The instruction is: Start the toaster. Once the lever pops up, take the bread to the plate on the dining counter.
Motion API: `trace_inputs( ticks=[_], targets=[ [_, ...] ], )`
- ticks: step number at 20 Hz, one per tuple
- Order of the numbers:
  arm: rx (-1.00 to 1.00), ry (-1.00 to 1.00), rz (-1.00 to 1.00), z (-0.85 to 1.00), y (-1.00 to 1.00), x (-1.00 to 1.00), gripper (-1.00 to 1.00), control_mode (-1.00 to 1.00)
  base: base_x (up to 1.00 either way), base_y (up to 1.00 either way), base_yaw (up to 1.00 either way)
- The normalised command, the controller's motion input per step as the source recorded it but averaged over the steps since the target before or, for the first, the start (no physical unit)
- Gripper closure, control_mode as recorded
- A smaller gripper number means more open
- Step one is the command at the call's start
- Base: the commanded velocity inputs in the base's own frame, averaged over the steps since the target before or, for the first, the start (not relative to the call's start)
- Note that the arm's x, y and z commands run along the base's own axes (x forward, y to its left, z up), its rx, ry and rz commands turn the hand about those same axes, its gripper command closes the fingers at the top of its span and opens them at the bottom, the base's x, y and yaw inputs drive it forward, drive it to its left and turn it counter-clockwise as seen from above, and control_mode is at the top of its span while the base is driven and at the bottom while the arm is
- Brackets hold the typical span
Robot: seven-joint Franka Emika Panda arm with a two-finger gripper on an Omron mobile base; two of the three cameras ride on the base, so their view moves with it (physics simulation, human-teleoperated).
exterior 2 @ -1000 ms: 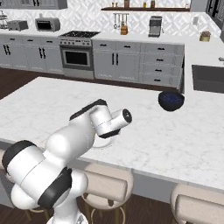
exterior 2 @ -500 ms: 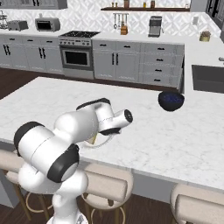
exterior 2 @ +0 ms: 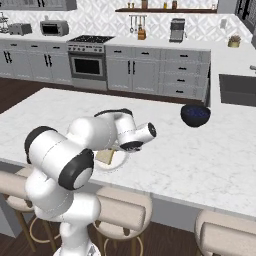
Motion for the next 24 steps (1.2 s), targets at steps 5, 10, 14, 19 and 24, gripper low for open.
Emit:
trace_inputs(
  ticks=[5, 10, 14, 19, 24],
  targets=[
    [0.0, -0.07, 0.06, 0.0, 0.0, 0.0, -1.0, -1.0, 0.0, 0.0, 0.0],
    [0.0, -0.09, 0.02, 0.0, -0.2, -0.13, -1.0, -1.0, 0.0, 0.0, 0.0],
    [-0.03, -0.13, 0.0, 0.0, -0.39, -0.29, -1.0, -1.0, 0.0, 0.0, 0.0],
    [-0.11, -0.04, 0.0, 0.07, -0.15, -0.16, -1.0, -1.0, 0.0, 0.0, 0.0],
    [-0.1, 0.0, 0.0, 0.45, -0.17, -0.23, -1.0, -1.0, 0.0, 0.0, 0.0]
  ],
)
